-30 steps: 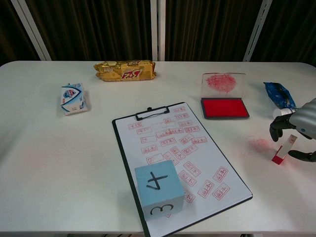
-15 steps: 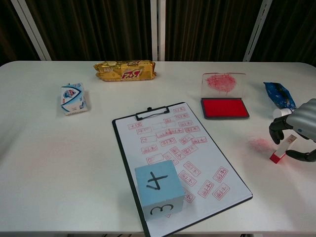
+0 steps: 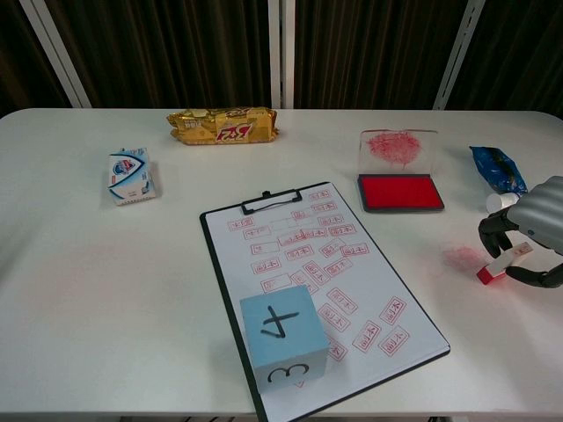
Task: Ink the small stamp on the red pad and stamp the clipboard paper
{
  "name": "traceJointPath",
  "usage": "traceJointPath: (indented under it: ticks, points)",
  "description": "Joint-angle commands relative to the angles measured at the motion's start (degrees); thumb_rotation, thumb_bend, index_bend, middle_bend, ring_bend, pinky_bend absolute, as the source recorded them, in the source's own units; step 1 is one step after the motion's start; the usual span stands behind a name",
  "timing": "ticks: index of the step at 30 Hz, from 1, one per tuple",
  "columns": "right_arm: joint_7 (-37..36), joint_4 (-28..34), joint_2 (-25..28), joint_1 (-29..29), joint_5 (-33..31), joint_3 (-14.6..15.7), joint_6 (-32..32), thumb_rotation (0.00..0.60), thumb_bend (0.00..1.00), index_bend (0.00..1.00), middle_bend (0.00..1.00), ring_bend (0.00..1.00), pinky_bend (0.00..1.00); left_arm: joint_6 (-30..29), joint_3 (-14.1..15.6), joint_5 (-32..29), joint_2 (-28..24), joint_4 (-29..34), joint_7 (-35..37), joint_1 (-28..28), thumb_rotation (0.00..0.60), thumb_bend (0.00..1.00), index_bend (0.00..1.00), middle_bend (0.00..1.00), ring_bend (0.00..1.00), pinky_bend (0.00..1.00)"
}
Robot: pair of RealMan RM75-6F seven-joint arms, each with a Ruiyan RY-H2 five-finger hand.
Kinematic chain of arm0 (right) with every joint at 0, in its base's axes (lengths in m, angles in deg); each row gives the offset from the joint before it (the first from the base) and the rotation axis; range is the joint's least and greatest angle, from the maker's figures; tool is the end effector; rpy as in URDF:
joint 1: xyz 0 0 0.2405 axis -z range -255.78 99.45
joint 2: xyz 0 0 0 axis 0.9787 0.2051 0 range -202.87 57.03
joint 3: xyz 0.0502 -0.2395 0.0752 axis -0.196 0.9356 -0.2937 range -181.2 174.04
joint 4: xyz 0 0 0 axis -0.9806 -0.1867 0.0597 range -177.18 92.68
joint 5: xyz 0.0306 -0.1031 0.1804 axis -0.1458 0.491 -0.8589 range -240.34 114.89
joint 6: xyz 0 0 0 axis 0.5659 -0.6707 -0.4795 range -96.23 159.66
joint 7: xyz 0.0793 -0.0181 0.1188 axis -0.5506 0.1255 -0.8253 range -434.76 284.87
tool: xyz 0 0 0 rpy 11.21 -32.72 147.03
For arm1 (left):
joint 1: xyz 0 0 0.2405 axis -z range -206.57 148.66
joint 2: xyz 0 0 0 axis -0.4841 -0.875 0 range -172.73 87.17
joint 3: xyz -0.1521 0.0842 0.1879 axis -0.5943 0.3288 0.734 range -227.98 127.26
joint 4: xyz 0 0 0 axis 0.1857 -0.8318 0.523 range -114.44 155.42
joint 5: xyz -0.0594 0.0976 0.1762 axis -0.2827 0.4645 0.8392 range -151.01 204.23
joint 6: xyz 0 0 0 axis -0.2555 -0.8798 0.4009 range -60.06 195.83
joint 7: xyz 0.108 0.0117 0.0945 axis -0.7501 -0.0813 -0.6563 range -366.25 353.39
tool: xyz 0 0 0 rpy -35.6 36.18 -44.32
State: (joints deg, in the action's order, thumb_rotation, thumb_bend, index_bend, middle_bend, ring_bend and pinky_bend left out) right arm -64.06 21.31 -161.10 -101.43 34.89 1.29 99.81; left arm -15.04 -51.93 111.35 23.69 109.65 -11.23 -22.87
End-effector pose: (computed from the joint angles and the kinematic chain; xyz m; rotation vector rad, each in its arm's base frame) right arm -0.2918 -0.2465 -0.0024 2.0620 -0.5414 0.7106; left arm -0.3214 0.1837 0.1443 -1.4413 -0.8665 -0.8008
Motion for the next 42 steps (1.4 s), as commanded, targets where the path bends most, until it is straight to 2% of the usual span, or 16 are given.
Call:
traceJointPath:
  ticks: [1, 8, 13, 16, 20, 24, 28, 42]
  points:
    - [-0.3, -0.3, -0.3, 0.0, 0.2, -0.1, 0.6, 0.600, 0.35, 0.65, 0.58, 0.72, 0.91, -0.1, 0.0, 0.0, 0.0, 0.0, 0.0, 0.0, 0.600, 0.00, 0.19, 0.19, 0.16, 0.25]
    - [-1.6, 0.6, 0.4, -0.2, 0.8, -1.4, 4.2, 0.600, 0.42, 0.73, 0.64, 0.75, 0.93, -0.4, 0.1, 0.0, -0.2, -0.1, 0.3, -0.3, 0.600, 0.00, 0.19, 0.19, 0.16, 0.25]
    - [-2.0, 2.5, 1.2, -2.2, -0.9, -4.9, 4.1, 0.600, 0.48, 0.80, 0.70, 0.79, 0.95, -0.7, 0.1, 0.2, -0.2, -0.1, 0.5, -0.5, 0.600, 0.00, 0.19, 0.19, 0.16, 0.25]
    - [-0.1, 4.1, 0.8, -4.7, -4.6, -8.3, 0.4, 0.600, 0.49, 0.85, 0.73, 0.80, 0.96, -0.8, 0.1, 0.3, -0.3, -0.1, 0.4, -0.5, 0.600, 0.00, 0.19, 0.19, 0.16, 0.25]
    - [5.7, 6.6, -0.5, -8.5, -12.3, -13.2, -7.6, 0.600, 0.48, 0.89, 0.76, 0.82, 0.96, -0.4, 0.1, 0.2, -0.2, -0.1, 0.5, -0.3, 0.600, 0.00, 0.19, 0.19, 0.16, 0.25]
    - [9.8, 4.7, -3.3, -13.0, -16.4, -16.2, -12.8, 0.600, 0.49, 0.95, 0.81, 0.84, 0.97, 0.2, -0.1, -0.2, -0.1, -0.2, 1.2, -0.1, 0.600, 0.00, 0.19, 0.19, 0.16, 0.25]
    - [10.9, 1.7, -6.2, -15.8, -18.4, -17.0, -15.8, 0.600, 0.50, 1.00, 0.85, 0.86, 0.97, 0.7, -0.3, -0.6, -0.2, -0.6, 1.8, 0.1, 0.600, 0.00, 0.19, 0.19, 0.16, 0.25]
    - [16.8, -1.8, -10.4, -19.1, -27.4, -17.8, -20.2, 0.600, 0.52, 1.00, 0.87, 0.92, 0.98, 1.5, -0.8, -1.4, 0.2, -1.7, 3.1, 0.6, 0.600, 0.00, 0.19, 0.19, 0.16, 0.25]
